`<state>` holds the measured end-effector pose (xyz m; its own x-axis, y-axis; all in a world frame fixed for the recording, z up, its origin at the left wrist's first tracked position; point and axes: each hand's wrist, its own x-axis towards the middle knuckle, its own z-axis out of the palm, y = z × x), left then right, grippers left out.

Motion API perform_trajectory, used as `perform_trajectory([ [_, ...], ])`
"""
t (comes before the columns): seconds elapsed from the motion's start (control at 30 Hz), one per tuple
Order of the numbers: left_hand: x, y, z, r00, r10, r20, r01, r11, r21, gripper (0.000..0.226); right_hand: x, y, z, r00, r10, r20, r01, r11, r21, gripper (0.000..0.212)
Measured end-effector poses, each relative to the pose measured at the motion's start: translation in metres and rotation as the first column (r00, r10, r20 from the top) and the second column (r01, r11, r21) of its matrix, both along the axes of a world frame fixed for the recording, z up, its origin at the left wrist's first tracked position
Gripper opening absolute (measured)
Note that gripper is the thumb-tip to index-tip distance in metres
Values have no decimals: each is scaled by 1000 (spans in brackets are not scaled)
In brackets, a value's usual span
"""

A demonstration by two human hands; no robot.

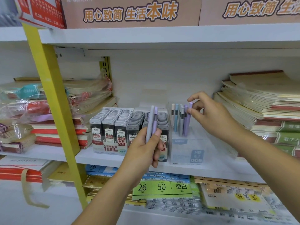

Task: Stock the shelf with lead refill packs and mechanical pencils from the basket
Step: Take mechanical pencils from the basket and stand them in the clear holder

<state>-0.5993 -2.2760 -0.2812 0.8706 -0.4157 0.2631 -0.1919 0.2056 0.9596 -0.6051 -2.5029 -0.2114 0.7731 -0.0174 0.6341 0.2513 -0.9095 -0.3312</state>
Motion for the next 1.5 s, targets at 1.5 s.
perform_trajectory([
  [1.5, 2, -13, -3, 994, -53, 100, 30, 977, 211, 23, -11, 1, -4, 991, 56, 124, -71, 990, 119, 18],
])
